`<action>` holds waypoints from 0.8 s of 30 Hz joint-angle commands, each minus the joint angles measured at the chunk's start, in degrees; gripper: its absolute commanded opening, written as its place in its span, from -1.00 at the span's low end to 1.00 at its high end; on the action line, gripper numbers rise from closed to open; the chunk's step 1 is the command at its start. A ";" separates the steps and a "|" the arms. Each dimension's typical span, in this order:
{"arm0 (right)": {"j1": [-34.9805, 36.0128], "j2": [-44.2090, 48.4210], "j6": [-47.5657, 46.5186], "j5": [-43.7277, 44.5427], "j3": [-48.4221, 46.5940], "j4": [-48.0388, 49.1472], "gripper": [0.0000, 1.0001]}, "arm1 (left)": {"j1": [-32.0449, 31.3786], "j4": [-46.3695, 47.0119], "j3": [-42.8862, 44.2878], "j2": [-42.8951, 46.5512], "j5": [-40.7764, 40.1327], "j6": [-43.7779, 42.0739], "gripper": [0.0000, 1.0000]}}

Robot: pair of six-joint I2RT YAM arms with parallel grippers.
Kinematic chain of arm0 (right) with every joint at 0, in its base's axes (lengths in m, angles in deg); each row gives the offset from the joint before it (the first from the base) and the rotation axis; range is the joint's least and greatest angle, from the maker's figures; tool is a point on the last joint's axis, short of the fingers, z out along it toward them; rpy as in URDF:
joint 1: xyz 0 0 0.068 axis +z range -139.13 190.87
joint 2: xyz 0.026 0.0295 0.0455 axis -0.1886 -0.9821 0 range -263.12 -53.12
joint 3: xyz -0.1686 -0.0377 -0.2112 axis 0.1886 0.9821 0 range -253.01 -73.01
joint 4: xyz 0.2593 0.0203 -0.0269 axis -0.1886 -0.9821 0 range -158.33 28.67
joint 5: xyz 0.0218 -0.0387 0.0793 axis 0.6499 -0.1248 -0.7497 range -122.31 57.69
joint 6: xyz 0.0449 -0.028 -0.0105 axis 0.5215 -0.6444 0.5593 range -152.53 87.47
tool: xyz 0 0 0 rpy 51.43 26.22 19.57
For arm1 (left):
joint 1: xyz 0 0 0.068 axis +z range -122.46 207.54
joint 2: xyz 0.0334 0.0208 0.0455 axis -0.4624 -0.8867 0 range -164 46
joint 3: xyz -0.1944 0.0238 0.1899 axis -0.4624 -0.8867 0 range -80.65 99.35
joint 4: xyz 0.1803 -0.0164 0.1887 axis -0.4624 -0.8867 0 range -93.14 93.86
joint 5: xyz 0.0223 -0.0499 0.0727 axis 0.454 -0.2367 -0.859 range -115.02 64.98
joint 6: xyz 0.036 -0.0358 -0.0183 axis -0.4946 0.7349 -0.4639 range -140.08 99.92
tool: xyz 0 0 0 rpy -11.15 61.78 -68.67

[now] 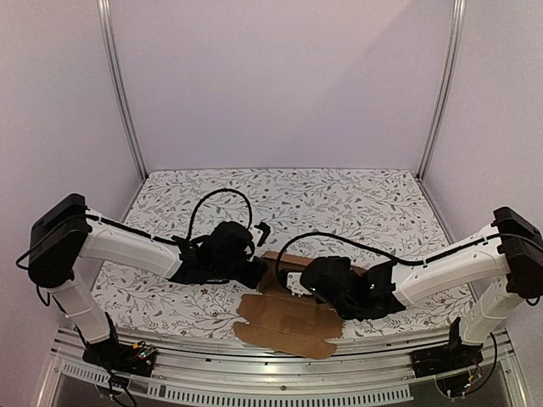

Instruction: Fold the paper box

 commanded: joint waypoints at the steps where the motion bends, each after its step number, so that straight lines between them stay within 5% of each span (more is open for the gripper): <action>1: 0.85 -0.90 4.55 -1.35 -3.61 -4.72 -0.96 | -1.11 0.79 1.66 -1.07 -0.97 0.26 -0.94; 4: 0.88 -0.57 7.45 -2.78 -5.60 -6.80 -0.83 | -1.08 -0.32 2.76 -1.18 -1.41 -0.27 -1.00; 13: 0.24 4.49 13.89 -12.31 -9.68 -13.03 -0.01 | -0.93 -3.79 8.14 -3.51 -3.40 -5.79 -1.00; 20: -4.05 14.38 21.43 -25.46 -11.16 -19.14 0.30 | 0.74 -5.73 13.31 -6.66 -1.24 -10.23 -1.00; 24: -8.74 19.12 25.13 -32.31 -10.89 -21.45 0.31 | 1.18 -3.51 14.39 -7.10 0.50 -14.79 -1.00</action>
